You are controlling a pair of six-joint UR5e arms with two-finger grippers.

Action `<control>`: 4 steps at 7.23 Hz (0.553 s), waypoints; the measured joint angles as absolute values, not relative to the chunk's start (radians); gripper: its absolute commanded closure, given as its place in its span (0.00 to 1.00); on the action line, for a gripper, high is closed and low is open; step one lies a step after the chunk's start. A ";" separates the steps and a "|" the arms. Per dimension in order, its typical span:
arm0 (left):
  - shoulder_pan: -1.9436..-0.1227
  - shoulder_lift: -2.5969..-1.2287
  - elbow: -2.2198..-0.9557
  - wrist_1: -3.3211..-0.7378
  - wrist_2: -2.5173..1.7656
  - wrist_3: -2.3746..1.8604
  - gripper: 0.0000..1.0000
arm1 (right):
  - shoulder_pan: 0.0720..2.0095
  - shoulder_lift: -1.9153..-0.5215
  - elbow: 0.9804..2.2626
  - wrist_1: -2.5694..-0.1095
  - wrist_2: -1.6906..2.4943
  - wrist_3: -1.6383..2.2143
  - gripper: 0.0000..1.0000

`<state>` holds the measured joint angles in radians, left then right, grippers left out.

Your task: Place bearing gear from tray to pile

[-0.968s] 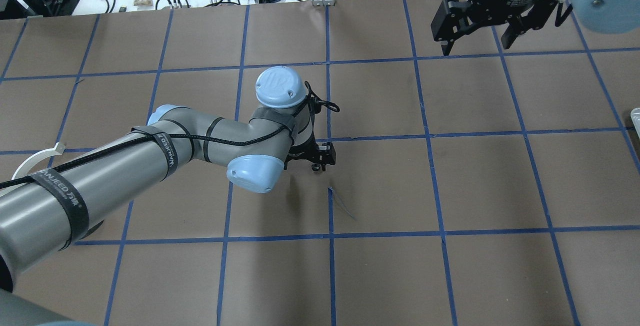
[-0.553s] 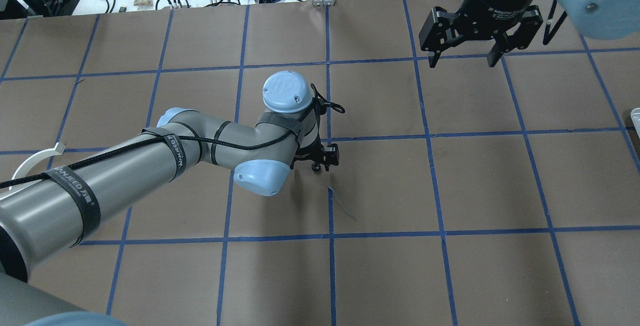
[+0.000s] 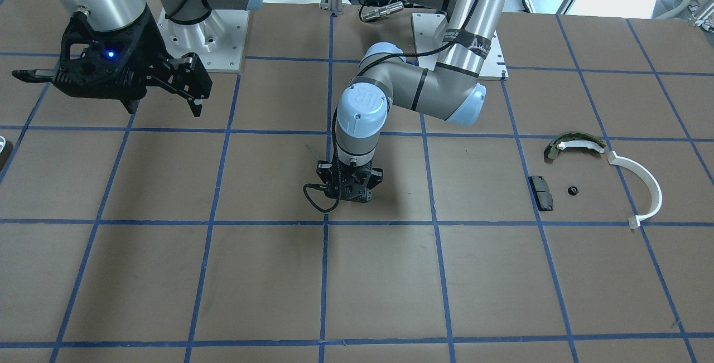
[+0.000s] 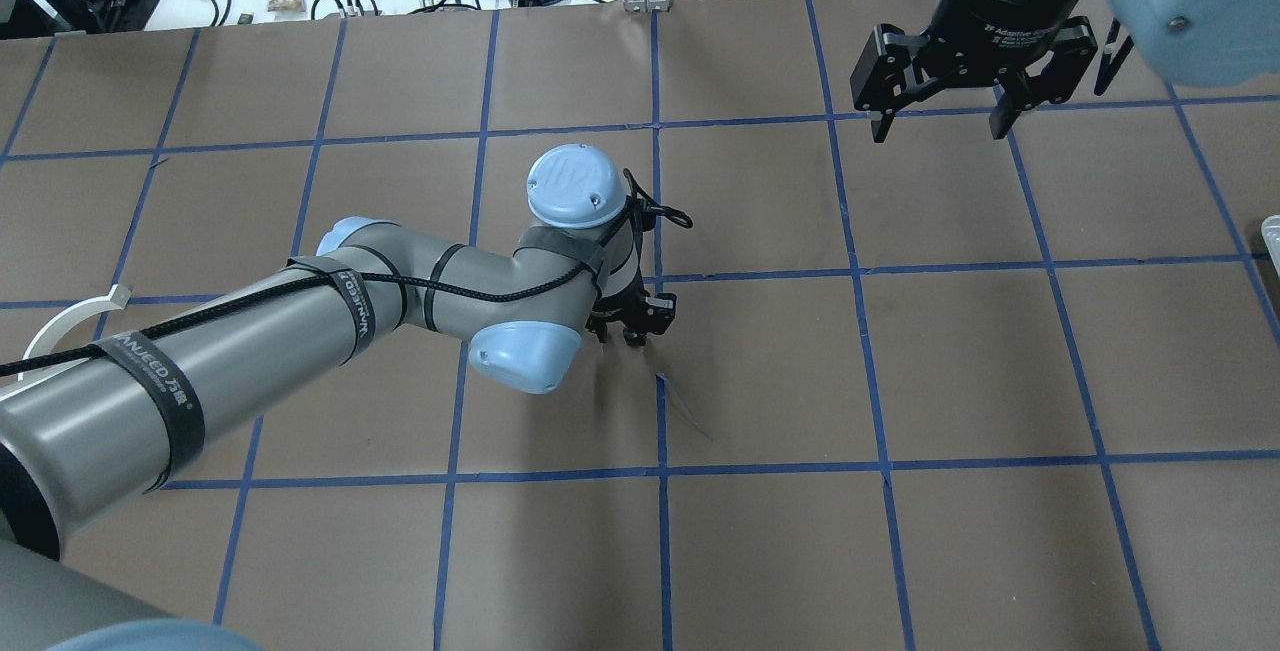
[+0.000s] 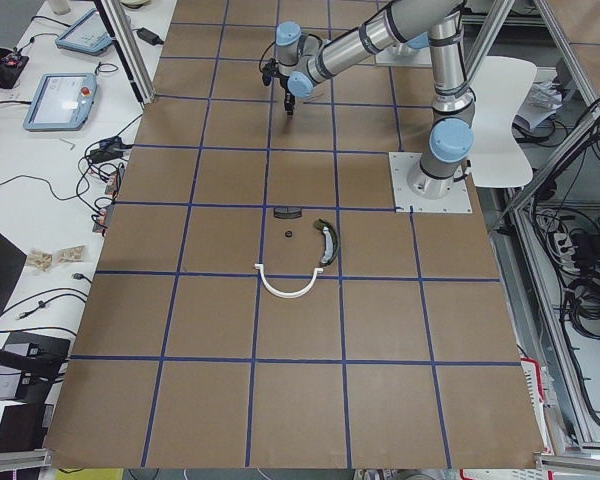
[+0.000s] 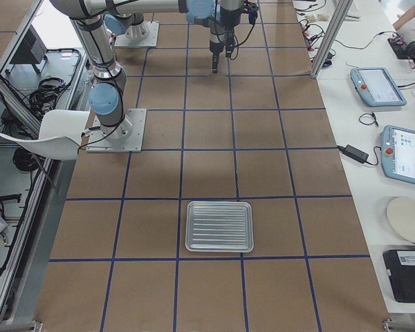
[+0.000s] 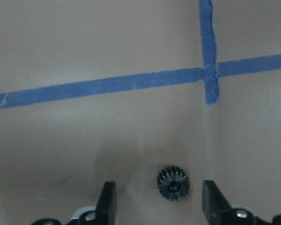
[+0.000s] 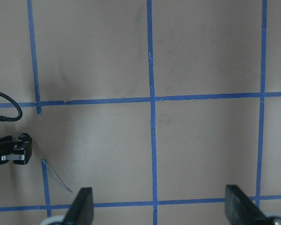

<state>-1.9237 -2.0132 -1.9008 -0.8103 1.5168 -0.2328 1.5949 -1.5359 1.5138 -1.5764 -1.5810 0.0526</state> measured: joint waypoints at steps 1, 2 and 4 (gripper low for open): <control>-1.924 -2.015 -1.901 -0.811 1.516 -0.233 1.00 | 1.596 -1.536 1.514 -1.579 -1.581 0.053 0.00; -1.923 -2.014 -1.899 -0.812 1.517 -0.229 1.00 | 1.596 -1.537 1.513 -1.582 -1.581 0.053 0.00; -1.887 -1.986 -1.873 -0.839 1.524 -0.206 1.00 | 1.597 -1.537 1.513 -1.586 -1.581 0.054 0.00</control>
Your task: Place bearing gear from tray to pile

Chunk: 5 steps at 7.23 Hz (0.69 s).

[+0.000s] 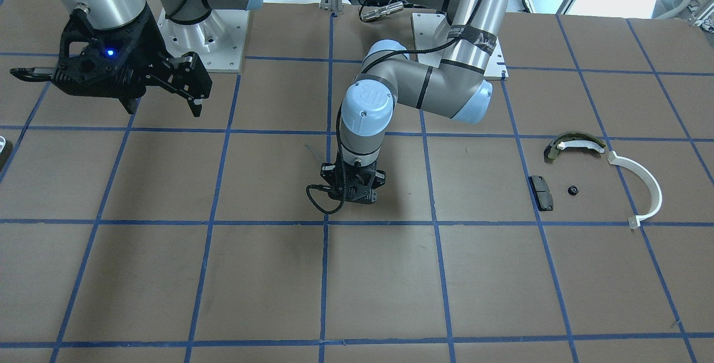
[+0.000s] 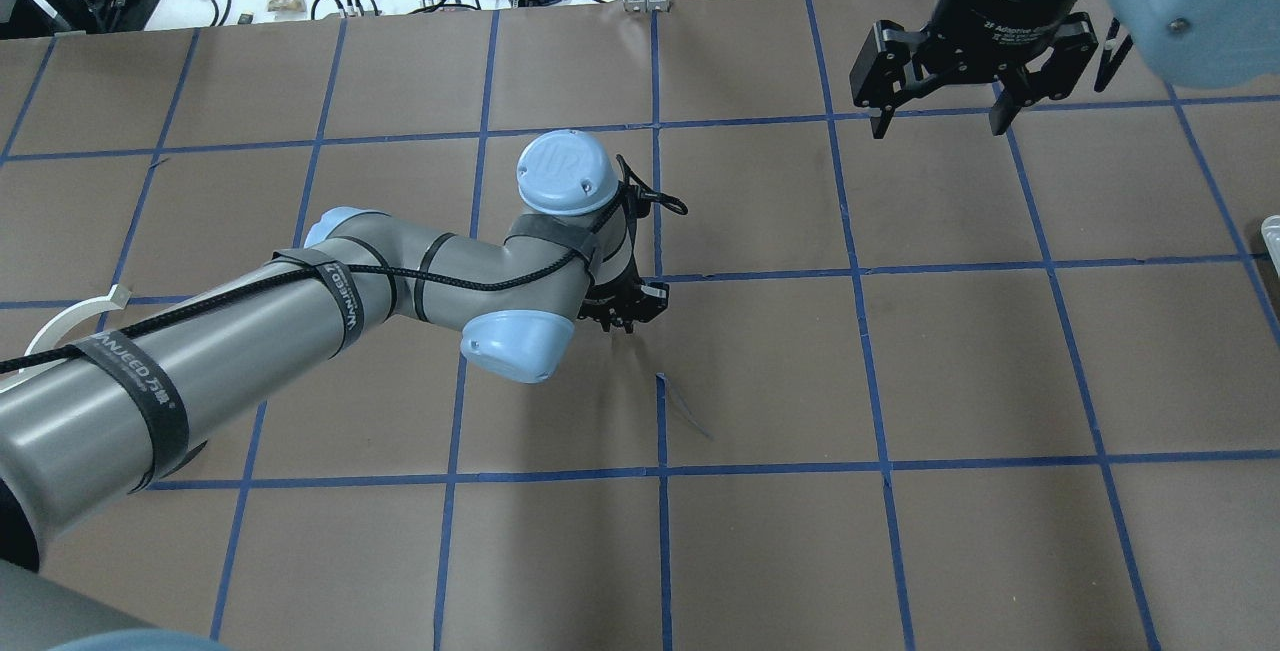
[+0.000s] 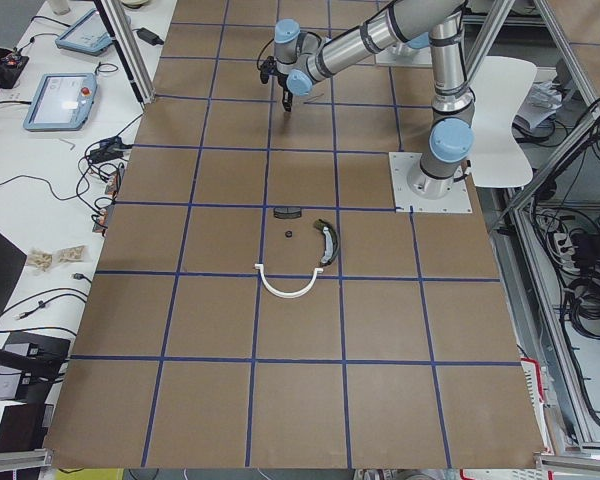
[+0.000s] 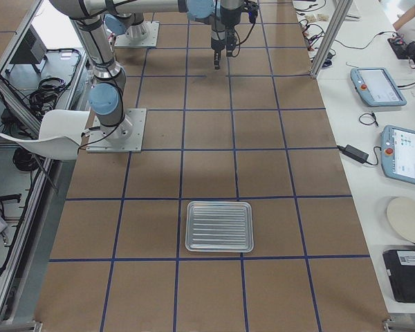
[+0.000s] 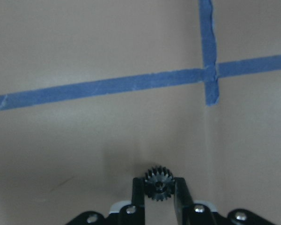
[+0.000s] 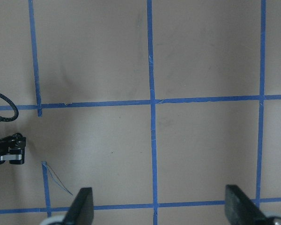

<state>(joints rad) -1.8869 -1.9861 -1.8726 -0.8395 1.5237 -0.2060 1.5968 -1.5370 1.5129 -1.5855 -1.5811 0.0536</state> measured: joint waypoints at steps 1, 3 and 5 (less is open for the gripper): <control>-1.826 -1.973 -1.842 -0.892 1.527 -0.168 1.00 | 1.597 -1.537 1.513 -1.586 -1.581 0.054 0.00; -1.630 -1.948 -1.760 -1.034 1.539 -0.027 1.00 | 1.598 -1.536 1.514 -1.589 -1.580 0.054 0.00; -1.432 -1.927 -1.738 -1.098 1.604 0.095 1.00 | 1.598 -1.537 1.515 -1.591 -1.579 0.054 0.00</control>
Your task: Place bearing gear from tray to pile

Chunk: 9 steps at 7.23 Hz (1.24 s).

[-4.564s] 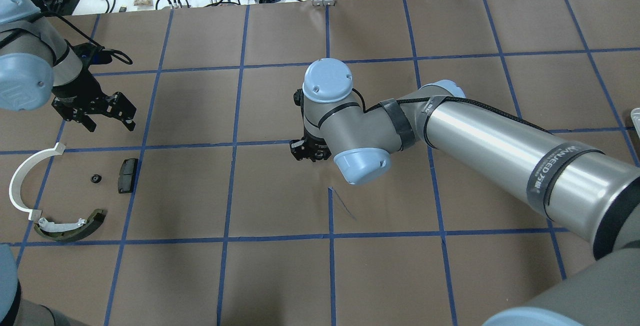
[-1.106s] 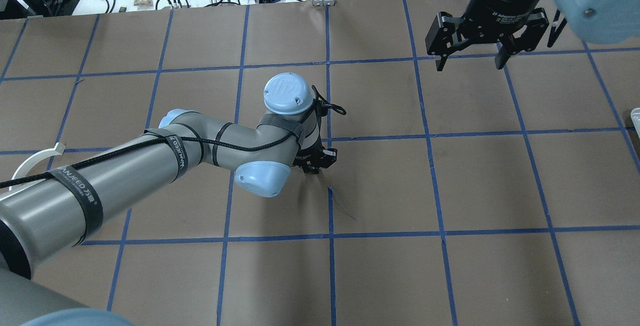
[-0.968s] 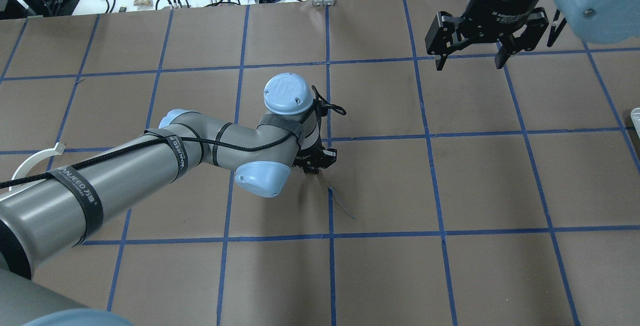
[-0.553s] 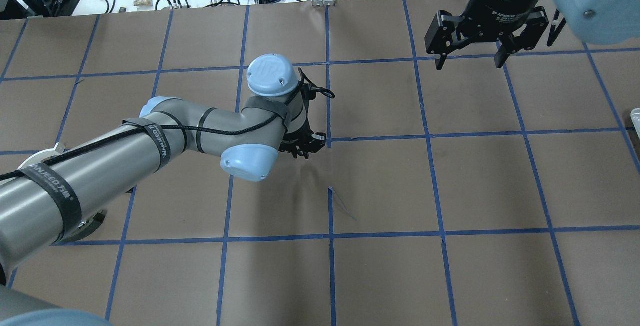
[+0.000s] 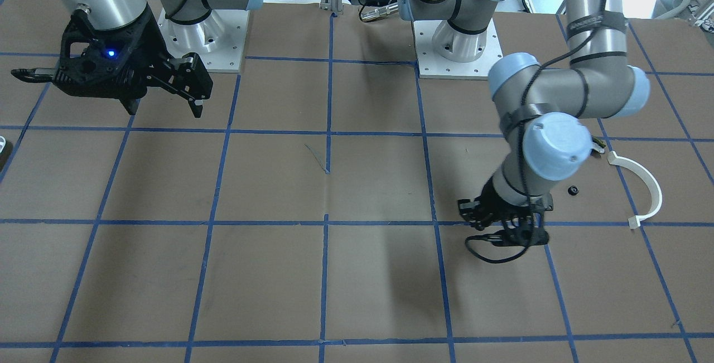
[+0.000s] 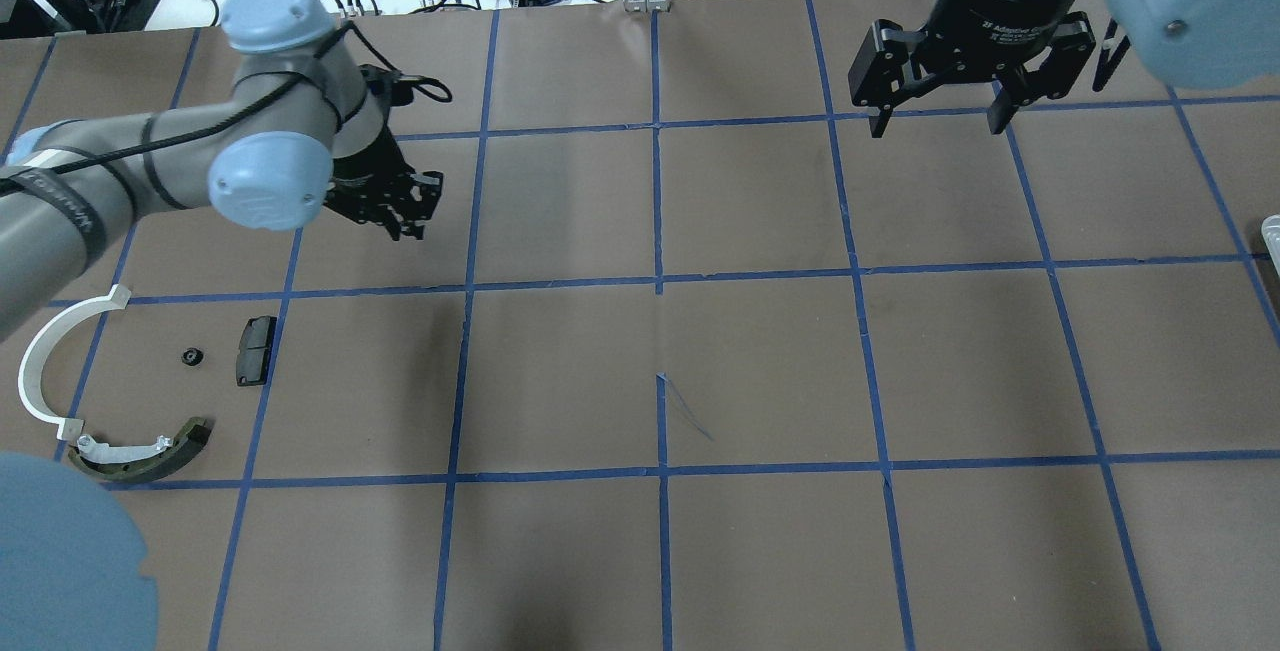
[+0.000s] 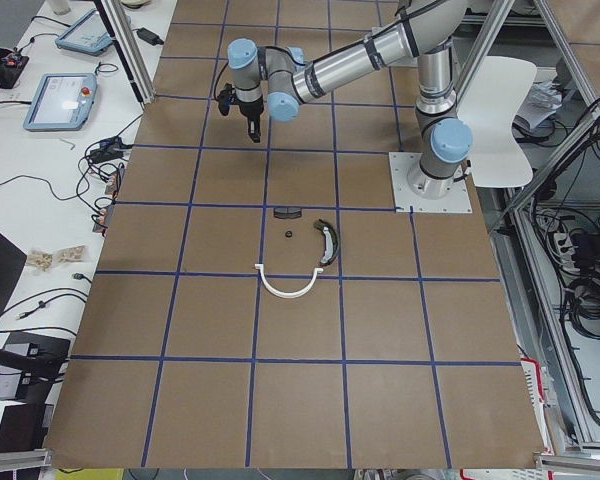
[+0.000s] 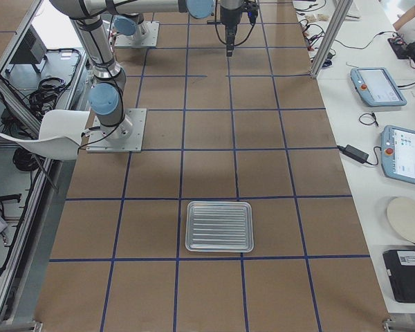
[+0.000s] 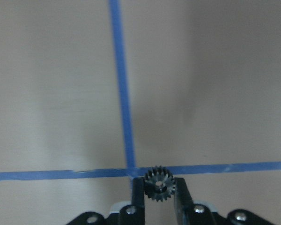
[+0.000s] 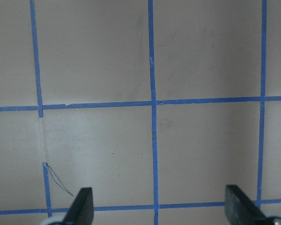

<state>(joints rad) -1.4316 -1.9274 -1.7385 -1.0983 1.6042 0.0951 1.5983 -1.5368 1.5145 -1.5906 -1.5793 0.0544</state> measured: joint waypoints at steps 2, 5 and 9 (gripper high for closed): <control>-1.234 -1.924 -1.765 -1.112 1.627 0.269 1.00 | 1.598 -1.537 1.515 -1.591 -1.578 0.055 0.00; -1.021 -1.940 -1.802 -1.104 1.634 0.514 1.00 | 1.598 -1.539 1.517 -1.591 -1.580 0.055 0.00; -0.928 -1.946 -1.872 -1.047 1.635 0.624 1.00 | 1.598 -1.553 1.539 -1.594 -1.577 0.055 0.00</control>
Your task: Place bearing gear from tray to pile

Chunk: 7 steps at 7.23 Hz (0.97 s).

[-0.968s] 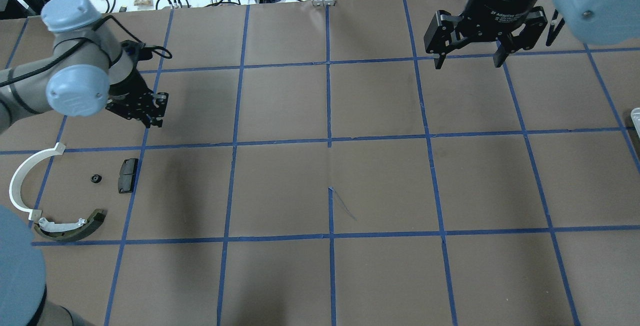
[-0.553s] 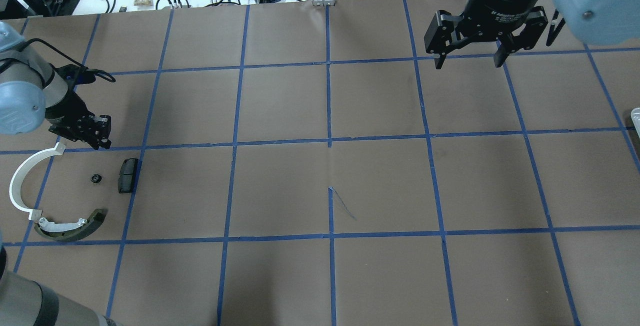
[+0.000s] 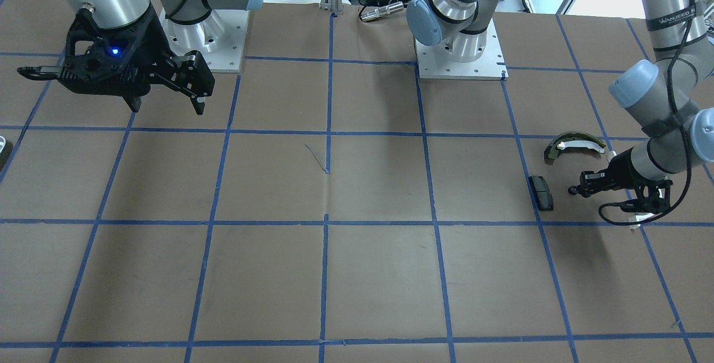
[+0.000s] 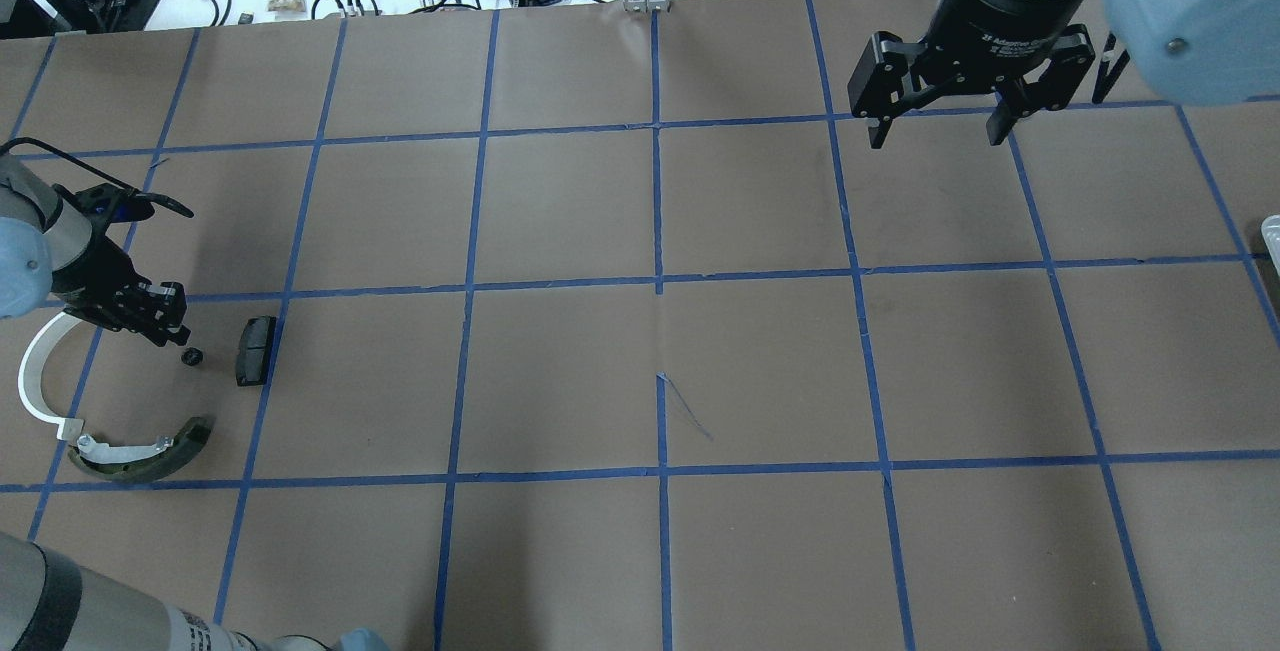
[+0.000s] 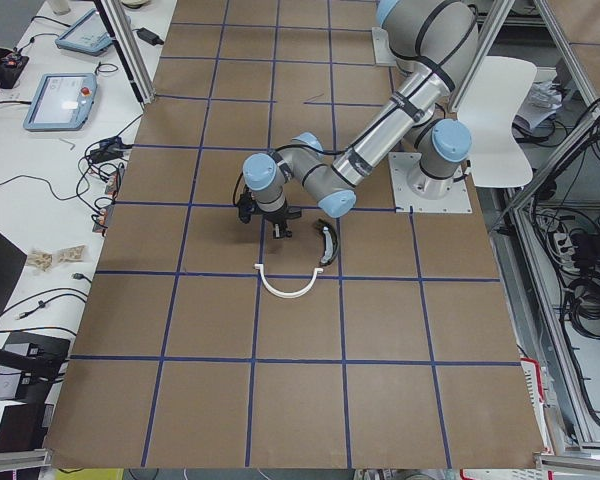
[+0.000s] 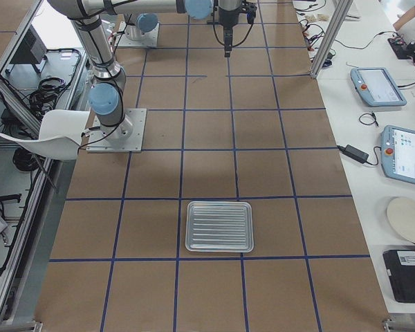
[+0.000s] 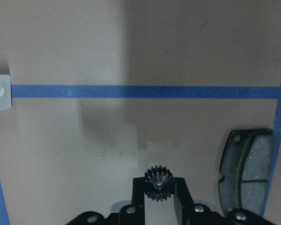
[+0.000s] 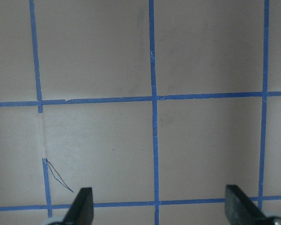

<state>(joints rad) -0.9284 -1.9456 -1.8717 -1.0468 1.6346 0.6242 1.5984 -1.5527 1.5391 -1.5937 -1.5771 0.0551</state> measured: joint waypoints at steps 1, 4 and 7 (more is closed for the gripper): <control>-0.920 -1.946 -1.877 -1.042 1.636 0.635 1.00 | 1.598 -1.553 1.541 -1.596 -1.577 0.055 0.00; -0.910 -1.946 -1.904 -1.028 1.653 0.659 1.00 | 1.598 -1.553 1.542 -1.598 -1.577 0.055 0.00; -0.908 -1.946 -1.907 -1.022 1.683 0.665 0.90 | 1.598 -1.552 1.542 -1.598 -1.577 0.055 0.00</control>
